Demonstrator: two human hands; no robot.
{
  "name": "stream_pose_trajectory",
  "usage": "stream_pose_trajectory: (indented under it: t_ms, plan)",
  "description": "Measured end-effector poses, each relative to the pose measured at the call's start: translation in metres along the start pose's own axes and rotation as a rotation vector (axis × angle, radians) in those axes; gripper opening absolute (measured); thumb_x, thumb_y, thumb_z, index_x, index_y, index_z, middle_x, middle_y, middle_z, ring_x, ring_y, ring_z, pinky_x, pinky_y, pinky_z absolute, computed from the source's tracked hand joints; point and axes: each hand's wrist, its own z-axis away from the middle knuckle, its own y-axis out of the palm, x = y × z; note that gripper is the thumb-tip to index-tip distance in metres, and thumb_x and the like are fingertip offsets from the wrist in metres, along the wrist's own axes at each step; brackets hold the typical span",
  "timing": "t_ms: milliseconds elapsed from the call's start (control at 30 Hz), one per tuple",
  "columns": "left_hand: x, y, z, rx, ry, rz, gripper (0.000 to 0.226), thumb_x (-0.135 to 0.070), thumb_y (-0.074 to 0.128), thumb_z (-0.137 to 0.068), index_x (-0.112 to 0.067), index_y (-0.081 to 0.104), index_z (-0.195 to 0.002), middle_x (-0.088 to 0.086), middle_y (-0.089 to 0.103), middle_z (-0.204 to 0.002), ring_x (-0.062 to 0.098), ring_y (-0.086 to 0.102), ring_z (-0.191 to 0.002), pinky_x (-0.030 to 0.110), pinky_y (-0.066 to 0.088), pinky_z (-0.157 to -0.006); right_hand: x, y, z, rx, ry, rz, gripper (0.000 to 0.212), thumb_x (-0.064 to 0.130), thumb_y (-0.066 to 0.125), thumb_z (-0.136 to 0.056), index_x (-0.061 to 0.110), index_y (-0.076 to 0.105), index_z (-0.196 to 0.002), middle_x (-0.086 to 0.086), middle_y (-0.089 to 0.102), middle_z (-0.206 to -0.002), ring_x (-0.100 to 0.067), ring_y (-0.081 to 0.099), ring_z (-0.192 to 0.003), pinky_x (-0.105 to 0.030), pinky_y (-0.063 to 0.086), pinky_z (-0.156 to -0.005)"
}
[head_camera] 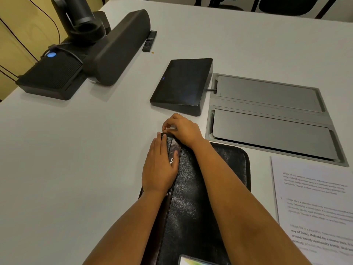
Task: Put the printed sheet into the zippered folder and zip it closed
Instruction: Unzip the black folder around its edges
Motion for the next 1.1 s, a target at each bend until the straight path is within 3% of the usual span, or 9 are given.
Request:
stream_pose_trajectory:
  t_ms: [233,367,500,633,867,1000,1100]
  plan:
    - [0.002,-0.001,0.0,0.007,-0.011,-0.023,0.065,-0.05,0.032,-0.093,-0.022,0.014,-0.148,-0.001,0.015,-0.158,0.018,0.02,-0.145,0.035,0.027,-0.116,-0.027,-0.027,0.013,0.093,0.01,-0.012,0.011,0.03,0.06,-0.087,0.025,0.066,-0.095,0.002,0.057,-0.109,-0.015,0.054,-0.095,-0.036,0.047,-0.081]
    - [0.002,-0.001,0.0,0.023,0.003,-0.098,0.062,-0.048,0.03,-0.094,-0.022,0.013,-0.149,0.0,0.013,-0.159,0.02,0.016,-0.146,0.036,0.018,-0.119,-0.04,-0.03,0.024,0.063,0.05,0.006,0.013,0.034,0.061,-0.086,0.026,0.064,-0.095,0.004,0.058,-0.105,-0.011,0.054,-0.091,-0.035,0.049,-0.078]
    - [0.002,-0.002,-0.001,0.039,0.115,-0.258,0.054,-0.043,0.019,-0.097,-0.03,0.011,-0.149,-0.001,0.009,-0.159,0.019,0.007,-0.147,0.04,0.011,-0.12,-0.03,-0.025,0.021,0.081,-0.018,0.014,0.012,0.027,0.06,-0.087,0.031,0.064,-0.098,0.005,0.055,-0.112,-0.012,0.054,-0.098,-0.032,0.047,-0.076]
    - [0.002,-0.001,-0.001,0.058,0.112,-0.26,0.055,-0.044,0.012,-0.095,-0.031,0.008,-0.149,-0.003,0.007,-0.16,0.017,0.003,-0.148,0.04,0.009,-0.121,-0.028,-0.026,0.018,0.106,-0.04,0.014,0.011,0.022,0.062,-0.085,0.028,0.067,-0.093,0.005,0.055,-0.115,-0.013,0.054,-0.098,-0.036,0.051,-0.079]
    - [0.005,0.001,-0.001,0.048,0.112,-0.222,0.053,-0.041,0.021,-0.098,-0.031,0.008,-0.149,-0.003,0.005,-0.16,0.016,0.001,-0.148,0.037,0.008,-0.121,-0.06,-0.048,0.047,0.113,0.053,-0.05,0.007,0.022,0.066,-0.083,0.025,0.069,-0.089,0.006,0.055,-0.106,-0.01,0.05,-0.095,-0.04,0.05,-0.088]
    - [0.005,0.001,-0.002,0.061,0.119,-0.233,0.054,-0.041,0.02,-0.098,-0.03,0.006,-0.149,-0.003,0.003,-0.16,0.016,0.0,-0.148,0.038,0.007,-0.121,-0.076,-0.06,0.07,0.059,0.137,-0.077,0.005,0.023,0.068,-0.082,0.023,0.071,-0.087,0.0,0.059,-0.099,-0.013,0.054,-0.089,-0.043,0.051,-0.085]
    - [0.0,0.002,-0.001,0.071,0.098,-0.303,0.053,-0.038,0.015,-0.099,-0.026,0.004,-0.149,0.0,0.002,-0.16,0.017,-0.001,-0.148,0.039,0.005,-0.12,-0.073,-0.057,0.078,-0.027,0.185,-0.101,0.006,0.024,0.068,-0.082,0.023,0.072,-0.087,0.0,0.06,-0.097,-0.011,0.053,-0.086,-0.037,0.05,-0.081]
